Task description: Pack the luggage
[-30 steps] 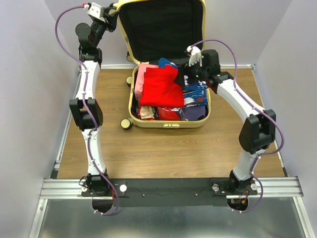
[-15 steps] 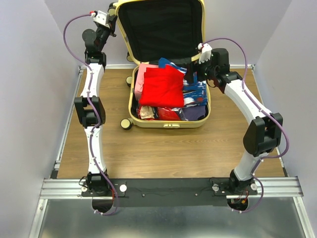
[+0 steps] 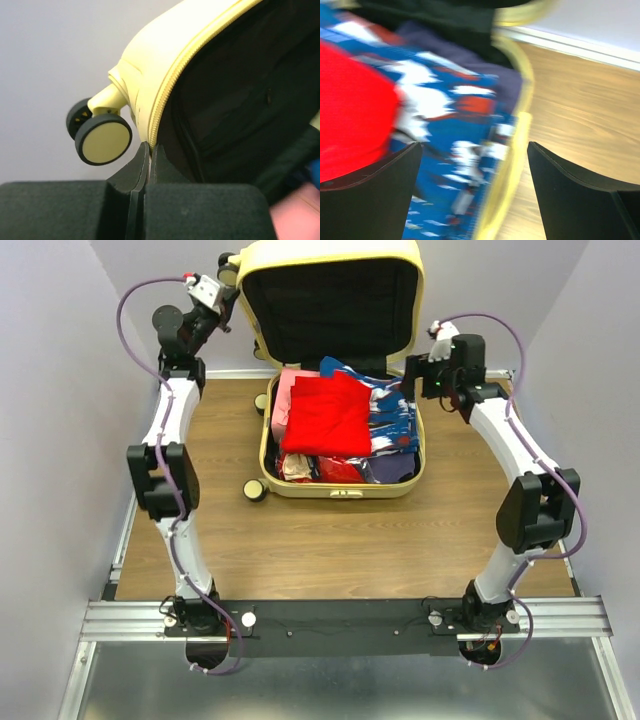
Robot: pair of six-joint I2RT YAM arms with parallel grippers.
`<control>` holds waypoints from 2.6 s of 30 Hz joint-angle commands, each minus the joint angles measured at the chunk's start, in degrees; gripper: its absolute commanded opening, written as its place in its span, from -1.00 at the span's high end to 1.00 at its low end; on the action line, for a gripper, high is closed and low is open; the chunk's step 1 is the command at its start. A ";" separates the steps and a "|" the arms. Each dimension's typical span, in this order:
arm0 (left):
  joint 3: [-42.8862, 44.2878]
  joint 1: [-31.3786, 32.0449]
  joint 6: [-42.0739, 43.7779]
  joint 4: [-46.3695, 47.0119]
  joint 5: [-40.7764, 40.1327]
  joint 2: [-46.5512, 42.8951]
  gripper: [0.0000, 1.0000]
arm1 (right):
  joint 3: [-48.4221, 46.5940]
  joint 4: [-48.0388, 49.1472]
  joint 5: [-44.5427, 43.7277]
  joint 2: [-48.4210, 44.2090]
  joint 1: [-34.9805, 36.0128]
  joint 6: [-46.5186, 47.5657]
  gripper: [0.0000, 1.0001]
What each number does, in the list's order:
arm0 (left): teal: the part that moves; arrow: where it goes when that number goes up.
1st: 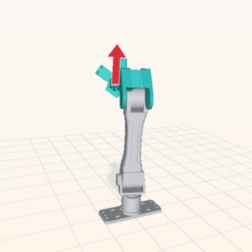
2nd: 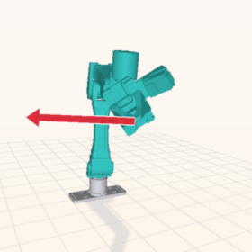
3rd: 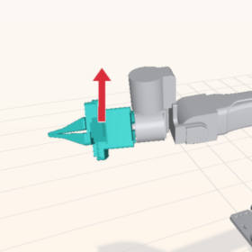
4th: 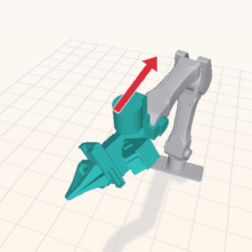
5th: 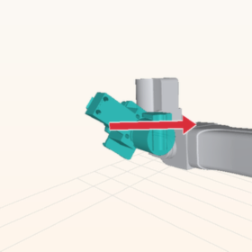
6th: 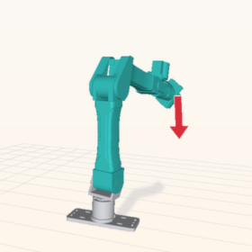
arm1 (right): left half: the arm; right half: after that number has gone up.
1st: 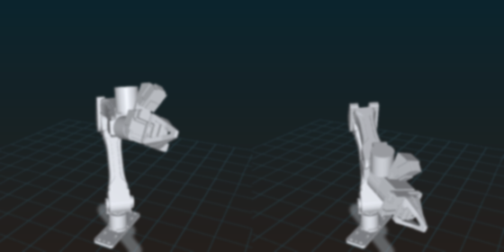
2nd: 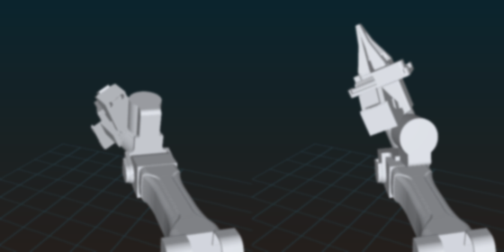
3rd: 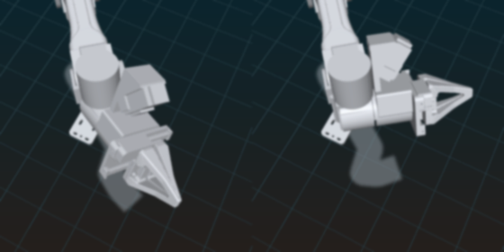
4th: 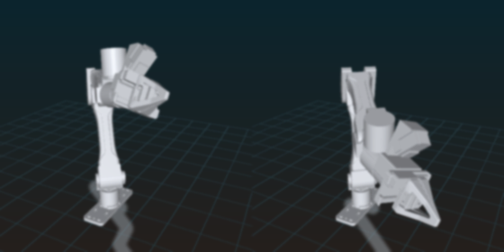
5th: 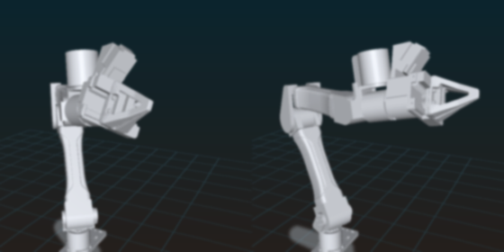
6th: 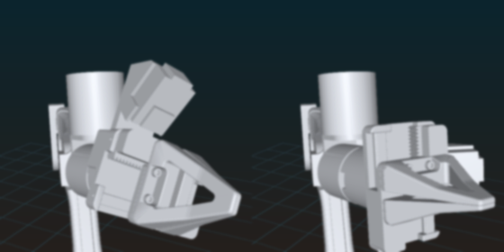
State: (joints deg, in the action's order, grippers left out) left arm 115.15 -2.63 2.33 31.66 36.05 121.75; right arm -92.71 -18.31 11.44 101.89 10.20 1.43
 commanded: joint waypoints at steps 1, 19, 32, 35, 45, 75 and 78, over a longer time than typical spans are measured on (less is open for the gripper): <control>-15.10 -0.88 8.90 2.62 12.27 -14.42 1.00 | 1.47 -0.85 -9.15 -4.40 -5.87 -1.34 -0.90; -64.95 -6.95 94.43 -75.51 21.10 -62.32 0.73 | 14.92 -1.29 -7.93 -12.94 -9.93 2.79 -0.91; -51.89 -13.63 57.83 -67.20 20.47 -54.81 -0.15 | 13.78 -3.84 -1.42 -8.72 -9.93 2.87 -0.84; -48.11 -13.54 46.47 -55.94 15.90 -47.96 -0.15 | 14.83 -4.63 -0.72 -8.20 -10.02 3.75 -0.81; -35.35 -1.68 52.14 -65.28 7.19 -29.47 0.17 | 20.37 -5.51 6.48 -7.05 -10.02 4.46 -0.68; -37.45 -11.16 33.75 -62.15 20.30 -33.78 0.17 | 21.78 -6.30 3.14 -5.65 -13.89 1.30 -0.21; -37.72 -10.73 19.68 -50.87 12.57 -31.16 0.19 | 20.90 -6.30 4.11 -3.55 -13.89 0.50 -0.12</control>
State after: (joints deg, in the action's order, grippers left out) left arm 77.12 -13.98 45.54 -38.35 52.10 87.90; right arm -70.22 -23.70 14.06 95.11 -3.60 4.03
